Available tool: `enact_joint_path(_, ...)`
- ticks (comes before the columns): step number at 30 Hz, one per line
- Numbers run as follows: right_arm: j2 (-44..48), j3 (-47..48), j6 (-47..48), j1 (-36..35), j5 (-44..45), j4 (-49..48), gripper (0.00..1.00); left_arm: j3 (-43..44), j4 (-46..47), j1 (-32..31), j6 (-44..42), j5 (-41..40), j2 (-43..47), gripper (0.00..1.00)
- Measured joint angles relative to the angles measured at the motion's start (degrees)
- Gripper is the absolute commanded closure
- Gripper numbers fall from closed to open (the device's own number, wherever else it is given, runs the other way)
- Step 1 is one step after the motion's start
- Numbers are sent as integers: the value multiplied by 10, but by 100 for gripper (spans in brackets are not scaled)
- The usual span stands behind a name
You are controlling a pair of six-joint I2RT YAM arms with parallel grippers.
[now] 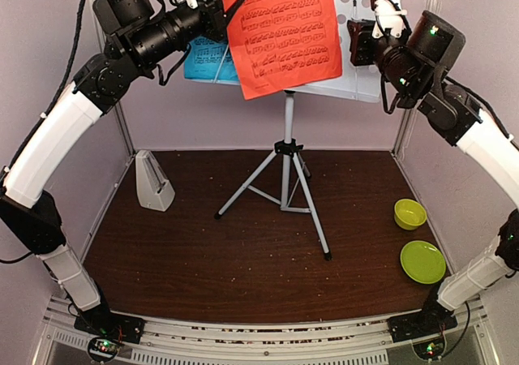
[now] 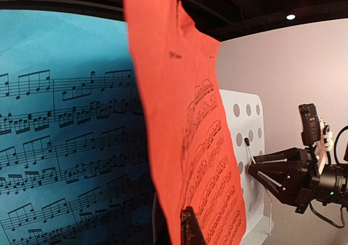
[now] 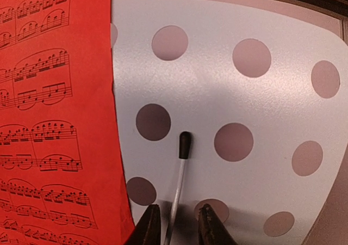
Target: Set up the instrument practice props
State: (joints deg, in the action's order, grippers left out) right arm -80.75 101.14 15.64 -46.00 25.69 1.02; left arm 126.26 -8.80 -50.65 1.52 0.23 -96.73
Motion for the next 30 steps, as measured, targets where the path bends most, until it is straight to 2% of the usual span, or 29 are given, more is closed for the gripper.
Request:
enact_joint_path(2, -5, 5, -6, 1, -4, 1, 90, 0, 2, -1, -5, -3, 0, 100)
enact_joint_path(6, -8, 7, -13, 2, -20, 1, 99, 0, 4, -5, -14, -10, 0, 100)
enact_joint_path(12, -5, -7, -3, 2, -54, -13, 100, 0, 15, -8, -32, -20, 0, 100)
enact_joint_path(20, 28, -86, 37, 2, -92, -108, 100, 12, 24, -9, -50, -27, -11, 100)
enact_joint_path(30, 37, -132, 81, 2, -132, -182, 100, 52, 31, -10, -91, 2, -61, 100)
